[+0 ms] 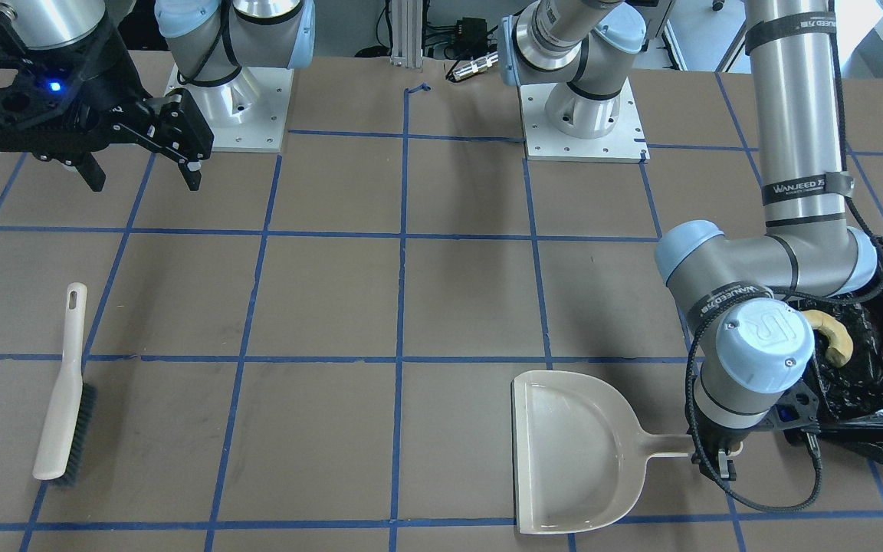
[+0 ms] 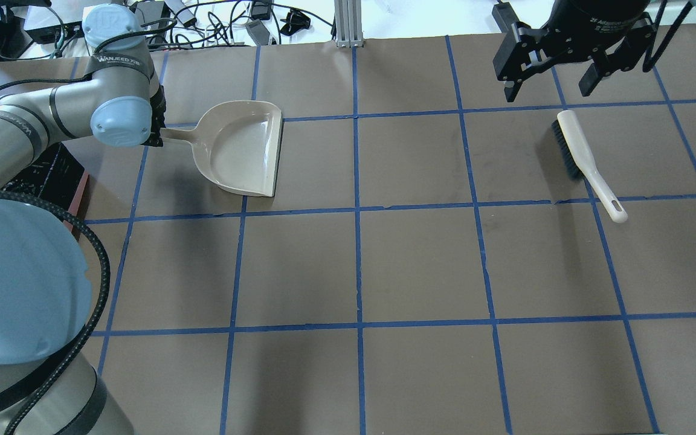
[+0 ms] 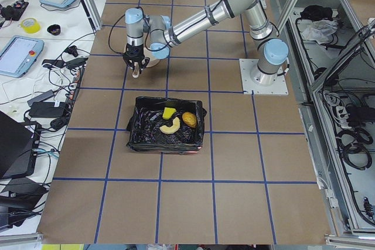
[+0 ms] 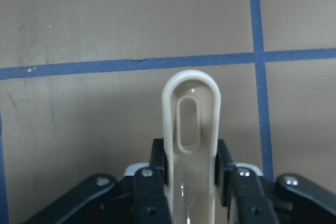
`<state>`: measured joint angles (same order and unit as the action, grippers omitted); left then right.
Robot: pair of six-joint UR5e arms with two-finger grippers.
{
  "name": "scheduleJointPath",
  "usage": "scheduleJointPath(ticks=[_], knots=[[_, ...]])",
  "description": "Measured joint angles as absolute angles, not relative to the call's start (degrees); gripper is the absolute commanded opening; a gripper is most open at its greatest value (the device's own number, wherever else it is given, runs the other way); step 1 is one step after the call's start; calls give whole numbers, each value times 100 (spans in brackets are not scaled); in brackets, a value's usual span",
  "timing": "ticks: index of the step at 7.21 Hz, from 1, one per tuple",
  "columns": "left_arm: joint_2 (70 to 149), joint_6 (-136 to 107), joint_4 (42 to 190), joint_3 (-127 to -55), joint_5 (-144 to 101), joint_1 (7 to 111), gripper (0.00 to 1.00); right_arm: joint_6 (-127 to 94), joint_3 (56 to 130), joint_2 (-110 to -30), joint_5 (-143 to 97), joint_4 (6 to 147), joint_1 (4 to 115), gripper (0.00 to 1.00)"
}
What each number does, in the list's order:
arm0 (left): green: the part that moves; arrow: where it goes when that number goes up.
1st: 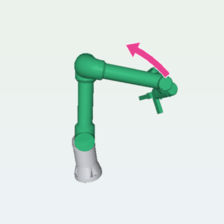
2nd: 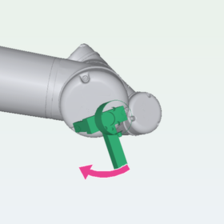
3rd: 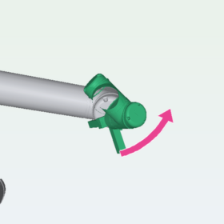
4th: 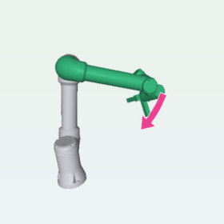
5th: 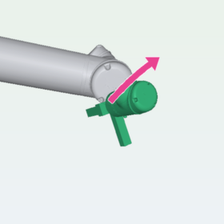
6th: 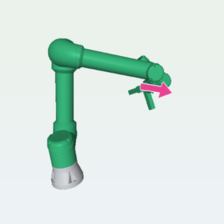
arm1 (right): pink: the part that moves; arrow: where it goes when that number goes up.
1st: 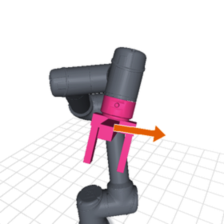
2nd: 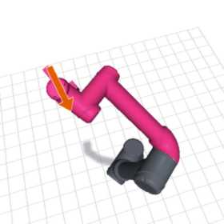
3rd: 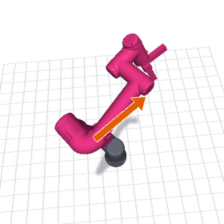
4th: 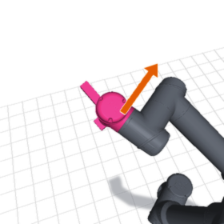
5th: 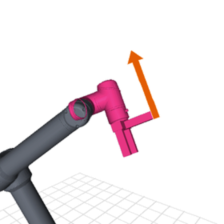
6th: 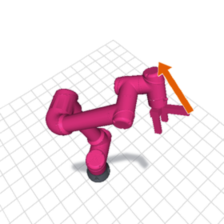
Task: Sweep and dump trash into bin
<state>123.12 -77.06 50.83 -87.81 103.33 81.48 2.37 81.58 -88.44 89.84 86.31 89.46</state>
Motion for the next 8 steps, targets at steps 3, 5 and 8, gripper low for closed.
scheduleJointPath(ticks=[3,5,8], knots=[[12199,-7686,5122,-8873,10488,8201,76,237,8167,-8855,8985,8616,8932,100],[12000,-6916,5158,-8834,10593,8237,97,237,8172,-8852,8986,8637,8923,100],[11292,-3629,5227,-8688,10348,8269,100,237,8171,-8851,8968,8648,8926,100]])
